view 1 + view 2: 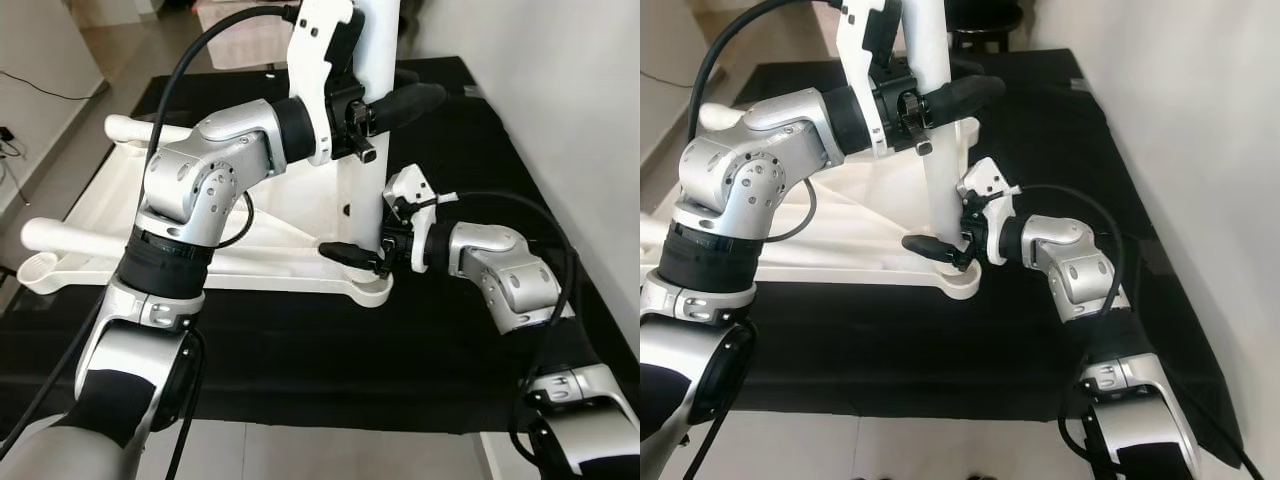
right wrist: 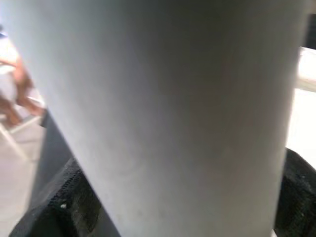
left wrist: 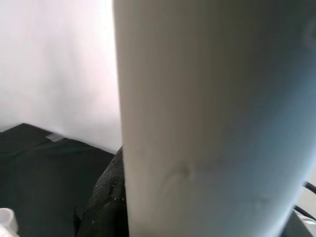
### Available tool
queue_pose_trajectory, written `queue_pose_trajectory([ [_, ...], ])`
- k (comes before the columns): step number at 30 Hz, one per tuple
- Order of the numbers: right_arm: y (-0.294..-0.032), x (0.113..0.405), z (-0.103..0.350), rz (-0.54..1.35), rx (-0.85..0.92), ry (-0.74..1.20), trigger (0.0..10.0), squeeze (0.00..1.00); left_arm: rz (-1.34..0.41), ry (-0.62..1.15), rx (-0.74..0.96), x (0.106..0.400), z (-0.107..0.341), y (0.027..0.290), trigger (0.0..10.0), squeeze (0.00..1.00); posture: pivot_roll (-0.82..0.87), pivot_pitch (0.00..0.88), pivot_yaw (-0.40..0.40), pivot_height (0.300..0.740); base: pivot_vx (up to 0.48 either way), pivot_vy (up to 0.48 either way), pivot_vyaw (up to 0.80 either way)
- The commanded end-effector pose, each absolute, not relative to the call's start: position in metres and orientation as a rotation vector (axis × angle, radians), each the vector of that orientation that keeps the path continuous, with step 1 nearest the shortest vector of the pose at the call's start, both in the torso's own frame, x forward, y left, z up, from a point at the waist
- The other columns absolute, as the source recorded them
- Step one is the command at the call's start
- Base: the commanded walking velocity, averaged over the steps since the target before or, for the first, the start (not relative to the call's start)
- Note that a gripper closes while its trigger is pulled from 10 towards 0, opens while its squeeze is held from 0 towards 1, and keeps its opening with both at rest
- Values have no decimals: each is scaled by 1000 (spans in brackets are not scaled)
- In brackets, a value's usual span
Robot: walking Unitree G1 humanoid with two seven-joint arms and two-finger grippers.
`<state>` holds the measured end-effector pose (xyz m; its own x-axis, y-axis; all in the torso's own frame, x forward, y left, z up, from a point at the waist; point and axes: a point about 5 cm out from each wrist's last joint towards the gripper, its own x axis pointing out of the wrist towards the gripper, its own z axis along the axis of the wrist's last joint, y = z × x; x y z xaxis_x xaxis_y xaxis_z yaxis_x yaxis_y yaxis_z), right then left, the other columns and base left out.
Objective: Building children table
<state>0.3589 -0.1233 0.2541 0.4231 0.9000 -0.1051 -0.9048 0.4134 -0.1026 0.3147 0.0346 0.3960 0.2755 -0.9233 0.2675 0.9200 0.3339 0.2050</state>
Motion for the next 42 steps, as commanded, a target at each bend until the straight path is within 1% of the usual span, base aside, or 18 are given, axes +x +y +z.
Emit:
queue_pose_trajectory([
  [1,-71,353,265,1307,-161,17,0,0,-1712,-365,-7,257,400,-40,0,0,-29,127,28,740,0,0,0],
  [9,-66,354,267,1347,-114,18,0,0,-1750,-378,2,245,408,-56,0,0,-30,126,29,740,0,0,0],
  [12,-63,352,276,1404,-47,-21,0,0,-1797,-386,-23,231,419,-70,0,0,-40,121,34,740,0,0,0],
  [16,-60,349,279,1448,-15,-38,0,0,-1841,-385,-37,220,427,-78,0,0,-43,118,34,740,0,0,0],
  [18,-58,348,279,1463,-9,-40,0,0,-1846,-379,-42,223,426,-76,0,0,-44,114,34,740,0,0,0],
  [19,-56,347,278,1459,-1,-49,0,0,-1834,-381,-44,223,427,-76,1647,0,-41,112,33,740,0,0,0],
  [21,-56,347,278,1459,-1,-49,0,0,-1834,-381,-44,223,427,-76,1647,0,-41,112,33,740,0,0,0],
  [22,-55,348,278,1433,5,-65,0,0,-1796,-391,-57,225,429,-75,10000,522,-41,113,35,740,0,0,0],
  [23,-55,348,278,1433,5,-65,0,0,-1796,-391,-57,225,429,-75,10000,522,-41,113,35,740,0,0,0],
  [24,-59,349,279,1373,4,-90,0,0,-1741,-411,-91,228,437,-68,10000,1000,-39,116,37,740,0,0,0],
  [26,-63,351,279,1318,2,-108,0,0,-1682,-436,-125,231,445,-61,10000,1000,-39,116,37,740,0,0,0],
  [28,-82,357,279,1192,-2,-133,0,0,-1541,-491,-187,238,459,-41,10000,1000,-41,125,38,740,0,0,0],
  [29,-82,357,279,1192,-2,-133,0,0,-1541,-491,-187,238,459,-41,10000,1000,-41,125,38,740,0,0,0],
  [30,-103,360,279,1067,-13,-152,0,0,-1419,-521,-230,247,466,-29,10000,1000,-42,135,36,740,0,0,0],
  [31,-103,360,279,1067,-13,-152,0,0,-1419,-521,-230,247,466,-29,10000,1000,-42,135,36,740,0,0,0],
  [34,-129,360,277,936,-59,-153,0,0,-1247,-528,-246,268,472,-13,10000,1000,-49,150,33,740,0,0,0],
  [38,-137,359,276,897,-74,-152,0,0,-1192,-524,-254,275,473,-8,10000,1000,-50,156,30,740,0,0,0],
  [42,-161,354,273,800,-80,-148,0,0,-1017,-483,-290,300,468,13,10000,1000,-52,176,22,740,0,0,0],
])
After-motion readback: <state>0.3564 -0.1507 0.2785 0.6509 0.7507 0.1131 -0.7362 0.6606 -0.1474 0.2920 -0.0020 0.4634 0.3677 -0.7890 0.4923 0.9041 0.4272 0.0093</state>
